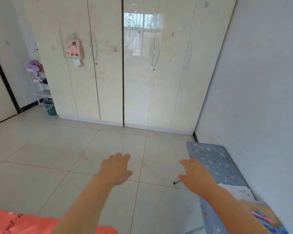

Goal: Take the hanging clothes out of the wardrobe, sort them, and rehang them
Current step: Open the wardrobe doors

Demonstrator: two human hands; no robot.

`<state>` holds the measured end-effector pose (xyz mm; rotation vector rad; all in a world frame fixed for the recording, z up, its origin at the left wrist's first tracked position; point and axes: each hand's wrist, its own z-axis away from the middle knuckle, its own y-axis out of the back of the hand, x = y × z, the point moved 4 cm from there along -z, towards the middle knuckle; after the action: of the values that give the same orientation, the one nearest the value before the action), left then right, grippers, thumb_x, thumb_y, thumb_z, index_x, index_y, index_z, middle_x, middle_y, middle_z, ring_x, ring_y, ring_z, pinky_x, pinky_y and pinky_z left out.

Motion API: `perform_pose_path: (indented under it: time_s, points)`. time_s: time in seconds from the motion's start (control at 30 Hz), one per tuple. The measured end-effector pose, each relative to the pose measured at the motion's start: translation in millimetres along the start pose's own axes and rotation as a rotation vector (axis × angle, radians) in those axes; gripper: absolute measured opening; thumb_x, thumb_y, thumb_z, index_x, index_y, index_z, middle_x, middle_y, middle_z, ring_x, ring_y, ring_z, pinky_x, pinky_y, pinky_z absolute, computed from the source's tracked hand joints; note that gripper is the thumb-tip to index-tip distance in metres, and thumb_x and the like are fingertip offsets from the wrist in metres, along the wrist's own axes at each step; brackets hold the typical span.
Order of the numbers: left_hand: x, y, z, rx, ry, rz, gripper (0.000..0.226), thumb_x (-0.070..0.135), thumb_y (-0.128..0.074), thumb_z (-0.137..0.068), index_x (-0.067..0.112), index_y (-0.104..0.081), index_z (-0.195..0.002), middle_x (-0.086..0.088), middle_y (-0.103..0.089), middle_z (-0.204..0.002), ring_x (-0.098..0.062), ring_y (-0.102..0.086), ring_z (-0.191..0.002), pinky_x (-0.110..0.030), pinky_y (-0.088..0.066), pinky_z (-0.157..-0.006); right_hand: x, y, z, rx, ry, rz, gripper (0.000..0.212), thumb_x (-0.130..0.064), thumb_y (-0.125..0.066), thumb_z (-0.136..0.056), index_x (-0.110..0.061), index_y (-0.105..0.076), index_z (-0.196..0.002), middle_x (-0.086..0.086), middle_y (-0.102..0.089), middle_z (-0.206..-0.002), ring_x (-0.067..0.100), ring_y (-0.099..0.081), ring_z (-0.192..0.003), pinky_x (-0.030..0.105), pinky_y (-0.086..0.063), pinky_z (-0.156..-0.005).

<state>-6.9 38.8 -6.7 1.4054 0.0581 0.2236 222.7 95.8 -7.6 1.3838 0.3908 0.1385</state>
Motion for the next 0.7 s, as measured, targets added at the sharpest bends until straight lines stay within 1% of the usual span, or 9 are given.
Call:
perform_pose_path:
  time_s: [0.2, 0.27, 0.4, 0.57, 0.7]
  points:
    - [-2, 7, -103, -0.021, 0.003, -0.014, 0.058, 0.047, -0.044, -0.094, 0.023, -0.026, -0.143, -0.003, -0.037, -0.141, -0.023, -0.040, -0.126, -0.035, -0.036, -0.098, 9, 0, -110, -0.008, 0.034, -0.007, 0.053, -0.034, -0.047, -0.096, -0.017, -0.030, -0.143, 0.007, -0.037, -0.139, 0.023, -0.038, -0.127, 0.031, -0.035, -0.104]
    - [-1, 15, -143, 0.002, 0.024, -0.033, 0.059, 0.047, -0.044, -0.094, 0.024, -0.024, -0.144, -0.003, -0.036, -0.142, -0.023, -0.040, -0.127, -0.036, -0.036, -0.099, 15, 5, -153, 0.002, 0.042, 0.007, 0.053, -0.035, -0.046, -0.096, -0.017, -0.029, -0.143, 0.007, -0.037, -0.139, 0.023, -0.038, -0.126, 0.031, -0.036, -0.103]
    - [6, 40, -222, 0.007, 0.037, -0.018, 0.060, 0.046, -0.044, -0.094, 0.023, -0.023, -0.145, -0.003, -0.036, -0.143, -0.023, -0.040, -0.127, -0.036, -0.037, -0.100, 22, 27, -236, -0.001, 0.091, 0.024, 0.052, -0.036, -0.045, -0.096, -0.018, -0.030, -0.143, 0.006, -0.037, -0.139, 0.023, -0.039, -0.125, 0.031, -0.036, -0.102]
    - [15, 77, -314, 0.080, 0.038, -0.005, 0.058, 0.045, -0.044, -0.094, 0.023, -0.024, -0.145, -0.003, -0.036, -0.143, -0.023, -0.040, -0.127, -0.035, -0.036, -0.100, 31, 57, -333, 0.025, 0.119, 0.030, 0.052, -0.036, -0.045, -0.096, -0.019, -0.031, -0.142, 0.004, -0.037, -0.140, 0.022, -0.038, -0.126, 0.032, -0.036, -0.101]
    - [8, 91, -381, 0.045, 0.036, -0.009, 0.059, 0.046, -0.045, -0.094, 0.023, -0.024, -0.145, -0.003, -0.036, -0.143, -0.023, -0.039, -0.128, -0.036, -0.035, -0.100, 32, 69, -401, 0.008, 0.113, 0.011, 0.053, -0.037, -0.045, -0.096, -0.021, -0.028, -0.144, 0.004, -0.035, -0.141, 0.022, -0.036, -0.127, 0.031, -0.034, -0.102]
